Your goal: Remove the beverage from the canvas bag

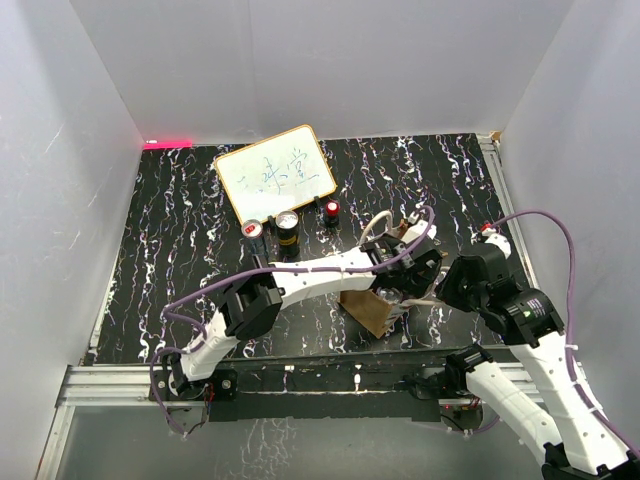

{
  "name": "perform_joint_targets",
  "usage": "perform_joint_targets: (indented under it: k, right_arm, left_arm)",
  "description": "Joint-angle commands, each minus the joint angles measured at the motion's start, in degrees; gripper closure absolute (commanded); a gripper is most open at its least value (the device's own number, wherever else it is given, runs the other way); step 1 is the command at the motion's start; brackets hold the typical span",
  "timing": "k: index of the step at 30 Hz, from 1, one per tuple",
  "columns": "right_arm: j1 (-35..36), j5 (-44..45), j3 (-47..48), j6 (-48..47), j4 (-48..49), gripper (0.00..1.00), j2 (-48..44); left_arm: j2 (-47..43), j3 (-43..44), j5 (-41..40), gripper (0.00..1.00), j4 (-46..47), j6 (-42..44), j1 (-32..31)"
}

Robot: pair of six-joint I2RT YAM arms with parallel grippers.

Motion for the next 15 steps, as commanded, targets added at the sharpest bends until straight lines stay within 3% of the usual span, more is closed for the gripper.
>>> perform_joint_targets:
  k: [1, 15]
  right_arm:
    - [0.36, 0.09, 0.83, -0.73, 0.80, 0.74, -1.56]
    - [0.35, -1.80, -0.06, -2.40, 2.19, 0.73, -2.79]
  left_arm:
    - [1.84, 2.35, -0.95, 0.16, -4.94, -0.64, 0.07]
    - [-0.99, 12.76, -1.22, 0.58, -8.25, 1.35, -0.06]
